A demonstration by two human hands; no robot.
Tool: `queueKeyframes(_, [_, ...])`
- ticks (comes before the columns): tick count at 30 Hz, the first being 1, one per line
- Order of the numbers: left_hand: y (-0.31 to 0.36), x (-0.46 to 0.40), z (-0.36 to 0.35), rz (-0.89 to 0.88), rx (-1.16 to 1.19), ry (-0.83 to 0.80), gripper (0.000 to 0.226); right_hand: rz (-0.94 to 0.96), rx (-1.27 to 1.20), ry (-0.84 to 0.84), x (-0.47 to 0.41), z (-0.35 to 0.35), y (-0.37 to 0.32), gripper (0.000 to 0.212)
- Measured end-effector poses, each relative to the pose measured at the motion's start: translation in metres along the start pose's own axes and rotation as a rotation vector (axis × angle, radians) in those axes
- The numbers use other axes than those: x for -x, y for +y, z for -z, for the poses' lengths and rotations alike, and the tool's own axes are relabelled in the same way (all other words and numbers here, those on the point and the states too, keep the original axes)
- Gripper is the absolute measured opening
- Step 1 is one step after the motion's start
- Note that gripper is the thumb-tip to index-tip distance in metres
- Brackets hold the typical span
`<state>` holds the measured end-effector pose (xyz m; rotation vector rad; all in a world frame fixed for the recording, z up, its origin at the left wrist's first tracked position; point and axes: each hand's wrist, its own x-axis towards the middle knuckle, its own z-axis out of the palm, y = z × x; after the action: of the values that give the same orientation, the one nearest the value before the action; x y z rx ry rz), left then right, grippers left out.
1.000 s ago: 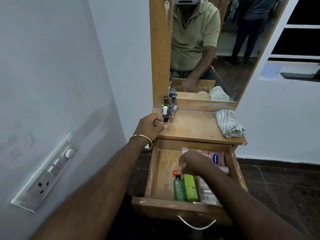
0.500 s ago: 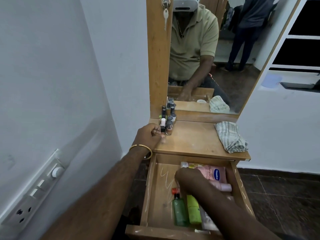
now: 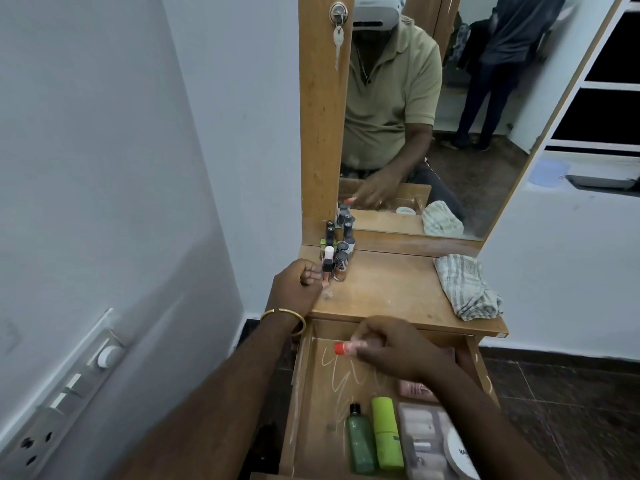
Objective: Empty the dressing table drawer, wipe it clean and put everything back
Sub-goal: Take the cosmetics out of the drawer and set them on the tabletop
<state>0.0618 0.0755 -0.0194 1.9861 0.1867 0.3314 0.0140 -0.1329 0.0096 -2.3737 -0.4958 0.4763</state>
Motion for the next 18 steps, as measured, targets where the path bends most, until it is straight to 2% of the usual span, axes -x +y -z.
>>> queueKeyframes(4, [-0.004,0.002,-0.004,-0.027,0.008,0.041,0.022,0.081,-0.36,0.309,-0.009,0.018,-0.016,0.007])
queueKeyframes(8, [-0.007,0.002,-0.009,-0.032,0.0,0.067,0.022,0.059,-0.33,0.518,-0.04,0.018,-0.026,0.013])
queueKeyframes(13, [-0.011,0.002,-0.011,-0.075,-0.037,0.081,0.018,0.044,-0.27,0.585,-0.071,0.004,-0.031,0.034])
queueKeyframes(18, [-0.015,0.002,-0.011,-0.127,-0.051,0.085,0.018,0.034,-0.224,0.611,-0.081,-0.007,-0.031,0.04])
